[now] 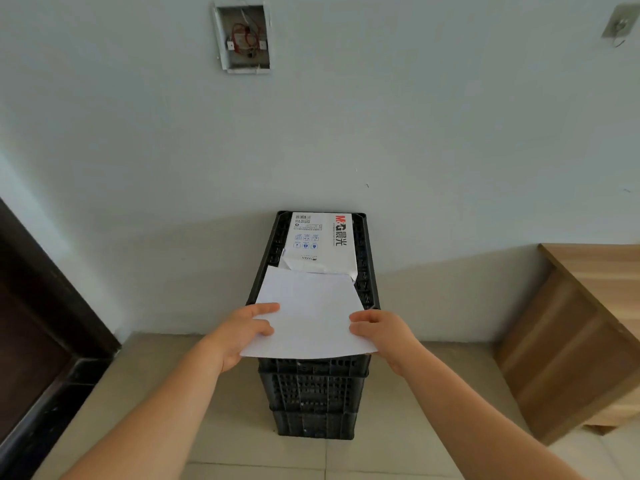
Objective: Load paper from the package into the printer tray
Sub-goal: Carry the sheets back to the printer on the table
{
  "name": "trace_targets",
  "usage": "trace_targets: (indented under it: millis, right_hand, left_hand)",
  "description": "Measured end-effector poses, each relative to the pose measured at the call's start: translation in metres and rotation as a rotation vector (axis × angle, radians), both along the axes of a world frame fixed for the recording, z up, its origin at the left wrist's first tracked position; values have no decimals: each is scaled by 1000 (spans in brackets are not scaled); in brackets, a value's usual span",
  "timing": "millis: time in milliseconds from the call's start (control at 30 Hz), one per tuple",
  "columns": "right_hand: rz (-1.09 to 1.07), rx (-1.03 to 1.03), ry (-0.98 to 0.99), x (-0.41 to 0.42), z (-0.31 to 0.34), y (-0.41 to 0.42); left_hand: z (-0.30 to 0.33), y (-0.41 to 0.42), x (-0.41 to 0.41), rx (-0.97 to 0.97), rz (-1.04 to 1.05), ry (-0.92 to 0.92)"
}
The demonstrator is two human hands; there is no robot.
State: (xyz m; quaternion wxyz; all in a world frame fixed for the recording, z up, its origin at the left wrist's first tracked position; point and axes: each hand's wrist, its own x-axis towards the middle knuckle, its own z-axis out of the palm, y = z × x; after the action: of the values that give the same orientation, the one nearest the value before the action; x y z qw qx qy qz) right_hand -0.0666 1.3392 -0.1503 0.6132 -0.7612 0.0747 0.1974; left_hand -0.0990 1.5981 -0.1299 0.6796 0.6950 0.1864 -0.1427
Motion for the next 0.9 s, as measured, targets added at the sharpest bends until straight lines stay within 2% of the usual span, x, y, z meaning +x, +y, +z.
trace_targets:
  millis: [133, 367, 600, 900]
  right_hand:
    - [36, -62, -187, -24, 8, -13]
    - [-50, 27, -322, -38, 25, -37]
    - [-341, 105, -344, -25, 35, -77]
    - [-787, 6, -377, -22, 51, -161]
  left_hand:
    - [14, -10, -27, 43, 35, -73]
    - [43, -39, -31, 56, 5, -285]
    - [39, -91, 24, -22, -114, -406]
    - [32, -205, 111, -48, -429, -426]
